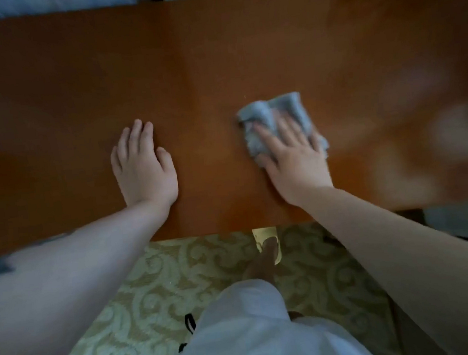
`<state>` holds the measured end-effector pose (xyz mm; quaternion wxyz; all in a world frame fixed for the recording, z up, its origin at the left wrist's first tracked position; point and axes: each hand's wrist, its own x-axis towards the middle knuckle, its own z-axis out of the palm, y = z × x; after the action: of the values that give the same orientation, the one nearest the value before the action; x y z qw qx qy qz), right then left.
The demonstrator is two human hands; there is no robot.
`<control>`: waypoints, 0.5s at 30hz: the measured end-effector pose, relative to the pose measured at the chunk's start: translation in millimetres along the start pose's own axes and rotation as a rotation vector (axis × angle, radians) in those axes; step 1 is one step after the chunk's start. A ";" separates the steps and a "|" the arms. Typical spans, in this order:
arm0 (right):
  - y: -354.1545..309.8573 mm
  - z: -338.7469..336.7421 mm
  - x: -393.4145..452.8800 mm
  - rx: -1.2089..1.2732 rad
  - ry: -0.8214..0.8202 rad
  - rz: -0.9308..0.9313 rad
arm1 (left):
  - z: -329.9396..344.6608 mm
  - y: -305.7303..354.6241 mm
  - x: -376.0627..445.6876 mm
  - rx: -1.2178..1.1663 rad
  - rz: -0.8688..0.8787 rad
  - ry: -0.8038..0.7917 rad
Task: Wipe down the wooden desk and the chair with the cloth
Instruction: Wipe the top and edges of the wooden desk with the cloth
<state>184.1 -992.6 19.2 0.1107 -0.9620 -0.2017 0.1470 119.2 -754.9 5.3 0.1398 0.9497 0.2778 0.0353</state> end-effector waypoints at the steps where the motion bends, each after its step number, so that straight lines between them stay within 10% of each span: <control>1: 4.4 3.6 -12.6 0.032 0.091 0.162 | 0.6 -0.3 1.0 0.001 -0.006 0.000; 4: -22.2 22.5 -51.2 -0.010 0.159 0.353 | 1.5 1.2 1.6 -0.004 -0.002 0.000; 10: -58.0 13.5 -4.8 -0.021 -0.059 -0.254 | -1.7 0.5 4.2 -0.047 -0.005 0.023; 15: -25.2 25.7 -36.0 0.062 0.250 0.450 | -1.7 -1.4 4.1 -0.041 -0.007 -0.003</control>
<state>135.2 -981.2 10.6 0.1285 -0.9895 0.0373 0.0540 121.7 -751.2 6.5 0.1600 0.9457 0.2800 0.0394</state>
